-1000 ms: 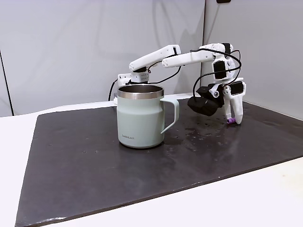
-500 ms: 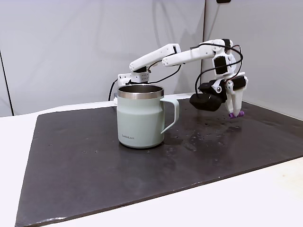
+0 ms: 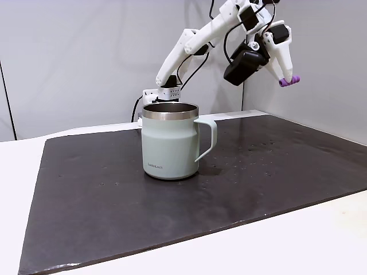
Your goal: Grasp a pengrip and put it in the cup.
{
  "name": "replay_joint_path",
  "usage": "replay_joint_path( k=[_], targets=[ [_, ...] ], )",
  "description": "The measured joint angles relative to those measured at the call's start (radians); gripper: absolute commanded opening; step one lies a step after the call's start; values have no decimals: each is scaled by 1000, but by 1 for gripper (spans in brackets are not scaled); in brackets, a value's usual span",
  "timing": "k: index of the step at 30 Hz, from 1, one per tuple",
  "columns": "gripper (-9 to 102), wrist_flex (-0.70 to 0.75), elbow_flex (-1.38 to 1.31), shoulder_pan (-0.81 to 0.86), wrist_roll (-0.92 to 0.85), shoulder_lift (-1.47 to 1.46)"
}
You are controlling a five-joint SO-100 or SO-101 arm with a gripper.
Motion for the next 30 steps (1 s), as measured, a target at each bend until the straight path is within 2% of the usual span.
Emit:
replay_joint_path(
  k=[6,17,30],
  targets=[
    [0,63,132,80,-25,149],
    [0,104,325,364,-178,419],
    [0,106,403,696,-371,430]
  ],
)
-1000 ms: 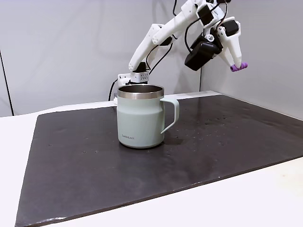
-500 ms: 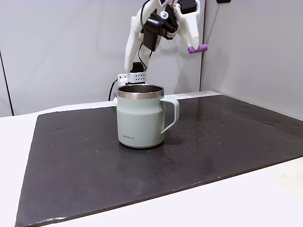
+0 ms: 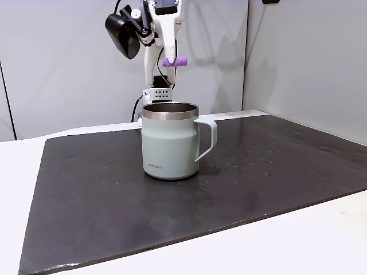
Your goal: Grasp a pengrip and put it in the cup.
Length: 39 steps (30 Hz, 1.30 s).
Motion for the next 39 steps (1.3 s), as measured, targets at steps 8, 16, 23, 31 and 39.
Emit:
replay_joint_path(
  k=[8,16,23,31,39],
  targets=[
    [0,0,-130,71,-44,-130],
    [28,0,-130,71,-51,-135],
    [29,0,-130,66,-51,-135],
    [29,0,-130,66,-48,-124],
    [27,0,-75,66,-48,-91]
  ],
)
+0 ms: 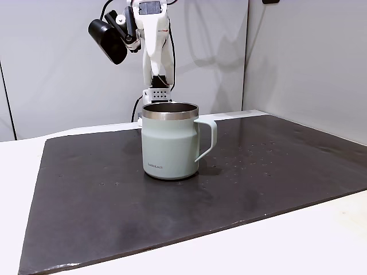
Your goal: Grasp a pengrip and put it in the cup.
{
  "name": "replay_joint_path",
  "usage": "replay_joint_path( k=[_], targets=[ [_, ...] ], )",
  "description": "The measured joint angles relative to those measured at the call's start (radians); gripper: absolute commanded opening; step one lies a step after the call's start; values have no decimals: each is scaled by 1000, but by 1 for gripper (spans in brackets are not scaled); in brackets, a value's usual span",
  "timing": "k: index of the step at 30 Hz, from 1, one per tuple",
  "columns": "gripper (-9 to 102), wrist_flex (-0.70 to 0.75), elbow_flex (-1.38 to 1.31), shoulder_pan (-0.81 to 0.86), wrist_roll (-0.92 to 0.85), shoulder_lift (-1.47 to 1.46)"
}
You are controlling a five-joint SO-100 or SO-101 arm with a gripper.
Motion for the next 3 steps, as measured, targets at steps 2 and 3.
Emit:
replay_joint_path(
  k=[2,3],
  targets=[
    [27,0,9,-12,0,12],
    [27,0,9,-18,0,17]
  ],
)
